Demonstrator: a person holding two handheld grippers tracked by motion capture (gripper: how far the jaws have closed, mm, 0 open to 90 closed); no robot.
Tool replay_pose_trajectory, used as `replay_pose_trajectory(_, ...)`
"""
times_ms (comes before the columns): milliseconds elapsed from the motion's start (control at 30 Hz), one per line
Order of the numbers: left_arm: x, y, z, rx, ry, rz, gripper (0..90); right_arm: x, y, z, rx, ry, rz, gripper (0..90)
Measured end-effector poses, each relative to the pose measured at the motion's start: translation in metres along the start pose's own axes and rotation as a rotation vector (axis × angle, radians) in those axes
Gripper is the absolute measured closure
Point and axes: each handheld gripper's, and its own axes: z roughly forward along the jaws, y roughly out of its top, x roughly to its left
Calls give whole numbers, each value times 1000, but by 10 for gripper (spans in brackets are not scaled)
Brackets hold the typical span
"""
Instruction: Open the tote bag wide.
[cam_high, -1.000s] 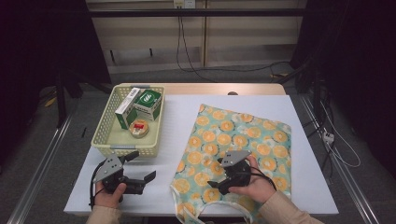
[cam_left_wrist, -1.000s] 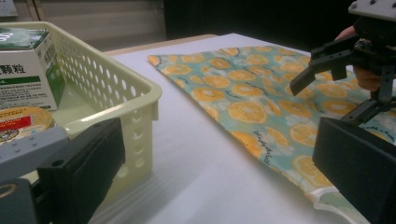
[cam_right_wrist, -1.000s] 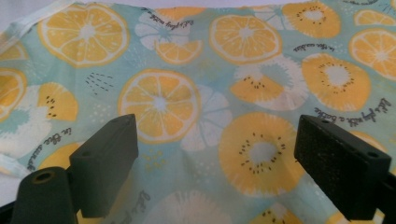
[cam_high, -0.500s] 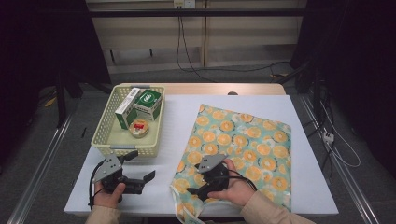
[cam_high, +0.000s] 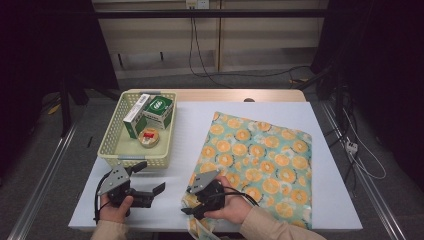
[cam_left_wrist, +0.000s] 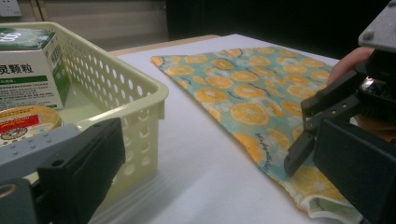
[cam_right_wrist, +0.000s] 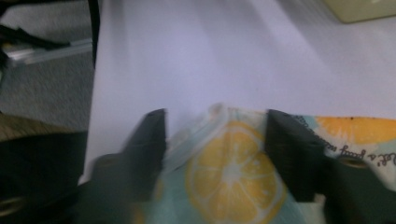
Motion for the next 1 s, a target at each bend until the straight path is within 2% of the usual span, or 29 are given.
replay_pose_trajectory(33,0,0,0,-1,0,0,24,0,0,0,-6,-10,-17,533)
replay_pose_trajectory(67,1,0,0,3,1,12,24,-1,0,-1,-3,-26,-12,666)
replay_pose_trajectory(100,0,0,0,0,0,5,24,-4,0,-3,5,-45,-20,801)
replay_pose_trajectory(133,0,1,0,-3,1,3,23,-7,0,-4,10,-50,-18,857)
replay_pose_trajectory(200,-1,1,0,-3,-1,8,24,-12,-1,-4,5,-41,-2,893)
replay_pose_trajectory(433,-1,2,-1,-7,2,7,24,-25,-2,-8,-16,-44,58,900)
replay_pose_trajectory(567,-2,1,-1,-5,4,12,24,-36,-1,-12,-21,-71,74,900)
replay_pose_trajectory(633,-3,2,-1,-1,-2,24,24,-44,-1,-15,-37,-88,98,900)
replay_pose_trajectory(767,-2,2,0,-2,-1,20,24,-62,1,-23,-61,-112,142,900)
replay_pose_trajectory(1000,-4,2,1,2,-7,24,23,-85,10,-36,-74,-180,154,900)
